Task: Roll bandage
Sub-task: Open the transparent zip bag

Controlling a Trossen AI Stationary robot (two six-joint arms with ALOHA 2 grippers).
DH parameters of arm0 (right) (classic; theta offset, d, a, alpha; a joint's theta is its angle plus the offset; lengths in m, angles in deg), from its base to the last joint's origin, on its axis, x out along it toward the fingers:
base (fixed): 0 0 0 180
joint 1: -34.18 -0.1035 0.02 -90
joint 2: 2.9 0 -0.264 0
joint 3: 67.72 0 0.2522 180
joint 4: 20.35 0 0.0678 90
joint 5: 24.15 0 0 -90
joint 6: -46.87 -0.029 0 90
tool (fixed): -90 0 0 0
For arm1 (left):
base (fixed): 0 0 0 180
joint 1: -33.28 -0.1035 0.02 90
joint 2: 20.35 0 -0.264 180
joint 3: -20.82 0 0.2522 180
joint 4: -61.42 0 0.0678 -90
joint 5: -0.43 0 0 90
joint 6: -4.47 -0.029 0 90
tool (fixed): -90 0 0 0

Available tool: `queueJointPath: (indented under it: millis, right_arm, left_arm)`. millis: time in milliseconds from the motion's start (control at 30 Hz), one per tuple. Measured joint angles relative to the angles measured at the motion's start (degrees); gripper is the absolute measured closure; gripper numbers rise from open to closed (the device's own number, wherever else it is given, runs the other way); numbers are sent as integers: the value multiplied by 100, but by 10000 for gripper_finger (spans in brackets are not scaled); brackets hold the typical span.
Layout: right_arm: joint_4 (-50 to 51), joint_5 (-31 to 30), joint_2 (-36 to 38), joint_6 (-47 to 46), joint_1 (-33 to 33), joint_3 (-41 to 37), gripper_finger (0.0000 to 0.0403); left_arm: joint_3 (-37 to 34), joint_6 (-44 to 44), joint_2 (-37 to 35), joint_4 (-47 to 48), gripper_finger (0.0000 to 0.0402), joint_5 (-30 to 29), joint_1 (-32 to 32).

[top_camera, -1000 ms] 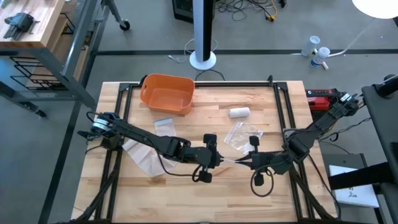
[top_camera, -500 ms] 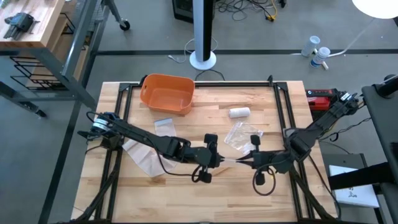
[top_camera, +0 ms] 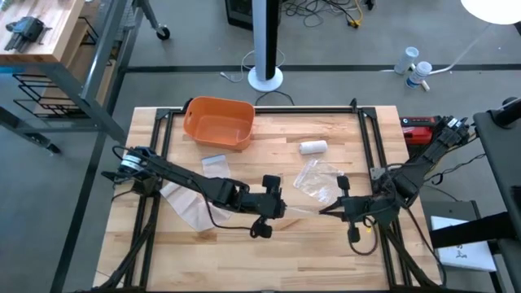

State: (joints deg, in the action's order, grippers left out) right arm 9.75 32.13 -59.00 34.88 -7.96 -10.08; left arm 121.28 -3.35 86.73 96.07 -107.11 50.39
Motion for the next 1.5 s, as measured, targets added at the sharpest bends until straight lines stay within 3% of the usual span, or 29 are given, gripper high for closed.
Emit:
queueJointPath:
  millis: [300, 633, 800, 1500]
  right_arm:
    - [-178, -146, -45, 150, -36, 0, 380]
    - [-837, -271, -422, 560, -25, -2, 252]
    - [-818, -698, -322, 564, -31, -2, 213]
    - [-911, -483, -397, 528, -27, -2, 222]
  left_arm:
    - [22, 316, -37, -55, 390, -50, 0]
    - [90, 388, -37, -100, 389, -50, 1]
    - [90, 382, -62, -133, 389, -49, 9]
    - [90, 119, -65, -572, 388, -50, 11]
